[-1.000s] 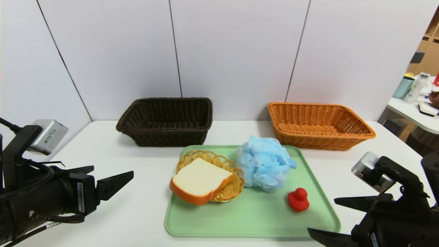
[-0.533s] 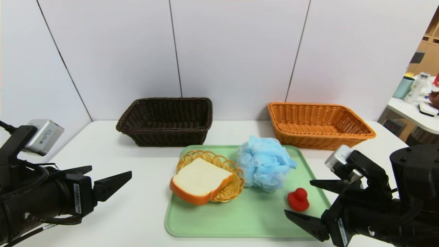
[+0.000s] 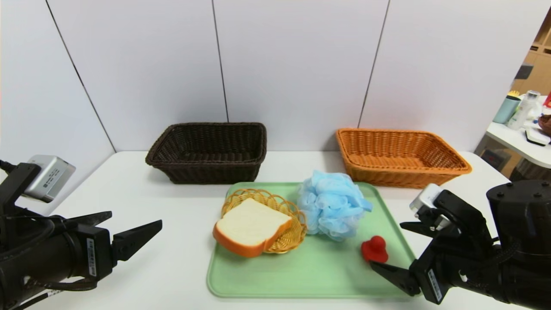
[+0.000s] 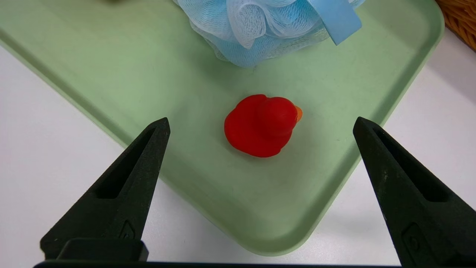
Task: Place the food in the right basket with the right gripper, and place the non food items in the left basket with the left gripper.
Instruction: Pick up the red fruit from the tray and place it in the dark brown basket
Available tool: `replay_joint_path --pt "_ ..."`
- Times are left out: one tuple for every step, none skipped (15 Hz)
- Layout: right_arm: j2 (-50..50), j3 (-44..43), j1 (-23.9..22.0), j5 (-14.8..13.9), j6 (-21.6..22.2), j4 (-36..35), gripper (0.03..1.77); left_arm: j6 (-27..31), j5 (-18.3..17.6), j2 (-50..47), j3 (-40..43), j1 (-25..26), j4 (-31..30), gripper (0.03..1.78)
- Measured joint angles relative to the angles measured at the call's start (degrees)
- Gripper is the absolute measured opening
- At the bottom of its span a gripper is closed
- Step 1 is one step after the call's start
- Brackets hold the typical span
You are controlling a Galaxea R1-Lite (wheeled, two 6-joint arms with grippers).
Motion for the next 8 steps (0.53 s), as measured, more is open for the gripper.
replay_joint_path --pt "-0.1 0.2 0.0 0.0 -0.6 0.2 1.7 0.0 -0.1 -0.1 0.0 0.0 0.0 1.69" --pt "0.0 0.6 -0.1 0.0 -1.2 0.3 1.7 0.0 -0.1 -0.1 0.0 0.0 0.0 1.69" --pt "0.1 1.1 -0.1 0.0 -1.6 0.4 1.7 0.0 -0.1 -0.1 -0.1 0.0 0.0 1.69" --pt "0.4 1.5 -0.1 0.0 -1.7 0.4 1.7 0.0 -0.1 -0.1 -0.1 0.0 -0.1 1.69" --pt "0.7 1.7 -0.1 0.0 -1.7 0.4 1.7 0.0 -0.1 -0.1 0.0 0.0 0.0 1.69" --pt "1.0 1.9 -0.1 0.0 -1.8 0.4 1.7 0.0 -0.1 -0.1 0.1 0.0 0.0 1.69" --pt "1.2 2.0 -0.1 0.0 -1.8 0.4 1.7 0.0 -0.2 -0.1 0.1 0.0 0.0 1.69" --pt "1.4 2.1 0.0 0.0 -1.8 0.4 1.7 0.0 -0.2 -0.1 0.1 0.0 0.0 1.69"
